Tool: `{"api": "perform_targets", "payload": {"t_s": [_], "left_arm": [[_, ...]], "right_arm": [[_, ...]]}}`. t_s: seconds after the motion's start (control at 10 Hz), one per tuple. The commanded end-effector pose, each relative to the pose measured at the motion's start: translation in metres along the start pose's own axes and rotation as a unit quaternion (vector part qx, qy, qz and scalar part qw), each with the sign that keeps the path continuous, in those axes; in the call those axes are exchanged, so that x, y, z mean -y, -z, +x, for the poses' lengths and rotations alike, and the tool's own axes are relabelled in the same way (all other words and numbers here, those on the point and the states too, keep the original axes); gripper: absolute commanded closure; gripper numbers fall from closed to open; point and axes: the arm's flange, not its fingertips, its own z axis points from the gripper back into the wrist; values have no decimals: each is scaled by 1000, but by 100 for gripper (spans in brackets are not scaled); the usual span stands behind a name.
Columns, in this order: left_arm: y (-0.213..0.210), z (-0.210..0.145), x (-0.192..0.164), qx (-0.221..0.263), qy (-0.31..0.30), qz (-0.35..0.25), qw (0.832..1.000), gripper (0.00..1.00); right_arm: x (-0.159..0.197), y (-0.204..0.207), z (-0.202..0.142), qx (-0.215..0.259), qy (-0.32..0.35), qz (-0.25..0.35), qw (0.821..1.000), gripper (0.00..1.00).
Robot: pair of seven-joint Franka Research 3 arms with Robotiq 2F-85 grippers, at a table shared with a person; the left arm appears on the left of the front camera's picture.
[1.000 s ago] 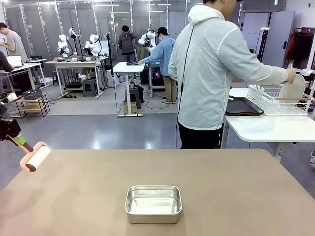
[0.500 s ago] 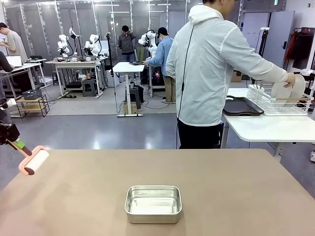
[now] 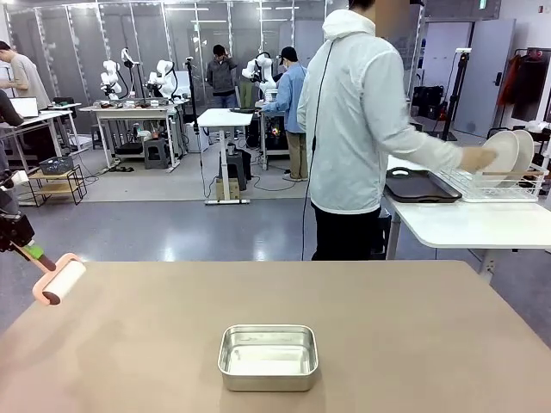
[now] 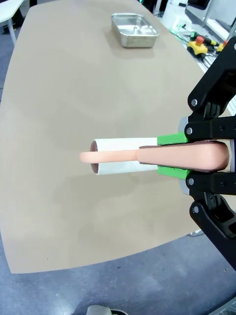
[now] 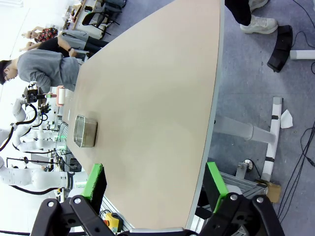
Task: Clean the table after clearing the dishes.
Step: Place the Lint Roller back on top of the Airtight Container.
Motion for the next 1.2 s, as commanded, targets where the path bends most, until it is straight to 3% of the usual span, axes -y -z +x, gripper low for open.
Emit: {"api": "perform_targets", "payload": {"t_s": [0.0, 0.2, 0.4, 0.6, 0.7, 0.8, 1.1], "left_arm": [[-1, 9, 35, -13, 108, -45, 993, 80], [-7, 15, 117, -64, 267, -31, 961, 80], [-2, 1, 185, -105, 374, -8, 921, 80], [12, -17, 262, -141, 474, 19, 869, 80], [19, -26, 307, -155, 532, 24, 832, 80], [25, -32, 339, -161, 565, 20, 809, 80], [58, -23, 420, -167, 620, 17, 766, 80]], "right_arm": [[-4, 2, -5, -2, -3, -6, 1000, 0], [-4, 2, -5, -2, -3, -6, 1000, 0], [-4, 2, -5, -2, -3, -6, 1000, 0], [-4, 2, -5, -2, -3, -6, 1000, 0], [-4, 2, -5, -2, -3, -6, 1000, 0], [-4, 2, -5, -2, -3, -6, 1000, 0], [-4, 2, -5, -2, -3, -6, 1000, 0]]}}
